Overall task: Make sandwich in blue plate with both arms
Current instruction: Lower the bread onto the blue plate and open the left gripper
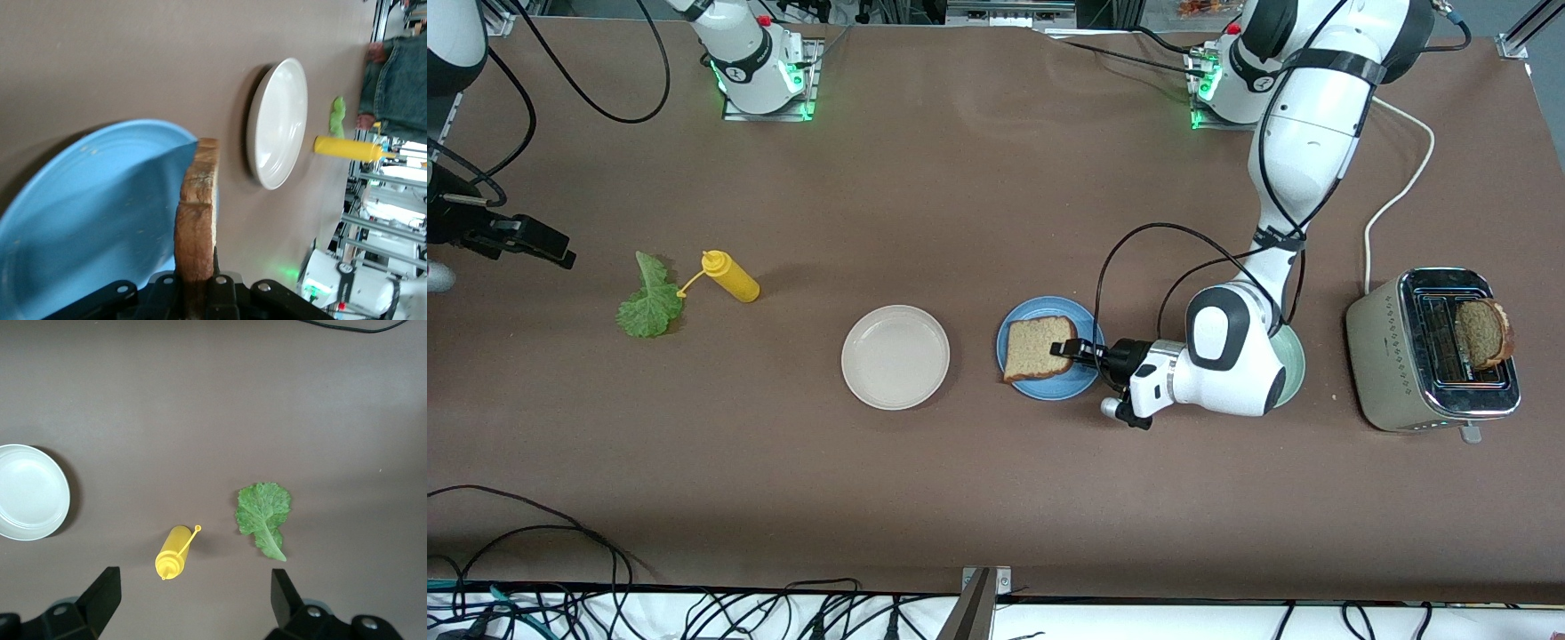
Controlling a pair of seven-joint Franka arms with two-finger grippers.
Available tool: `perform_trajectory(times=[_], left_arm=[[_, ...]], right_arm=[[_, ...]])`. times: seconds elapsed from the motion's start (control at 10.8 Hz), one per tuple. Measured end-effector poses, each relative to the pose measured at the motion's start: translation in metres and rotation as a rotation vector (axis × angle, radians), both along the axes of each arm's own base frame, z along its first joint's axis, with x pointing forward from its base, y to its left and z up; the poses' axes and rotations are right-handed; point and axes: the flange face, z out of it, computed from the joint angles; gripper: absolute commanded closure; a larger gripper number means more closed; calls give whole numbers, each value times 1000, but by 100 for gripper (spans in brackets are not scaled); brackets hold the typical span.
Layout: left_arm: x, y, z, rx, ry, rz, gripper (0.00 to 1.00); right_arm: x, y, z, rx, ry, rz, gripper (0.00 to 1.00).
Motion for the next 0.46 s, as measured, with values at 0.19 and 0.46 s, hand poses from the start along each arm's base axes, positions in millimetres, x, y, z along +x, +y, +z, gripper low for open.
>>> perform_trajectory(times=[0.19, 0.46], left_arm=[[-14, 10, -28, -17, -23, -48, 100], [-25, 4, -43, -66, -21, -47, 87]], right_arm=[[0, 0, 0, 0, 0, 0, 0], [0, 0, 0, 0, 0, 0, 0]])
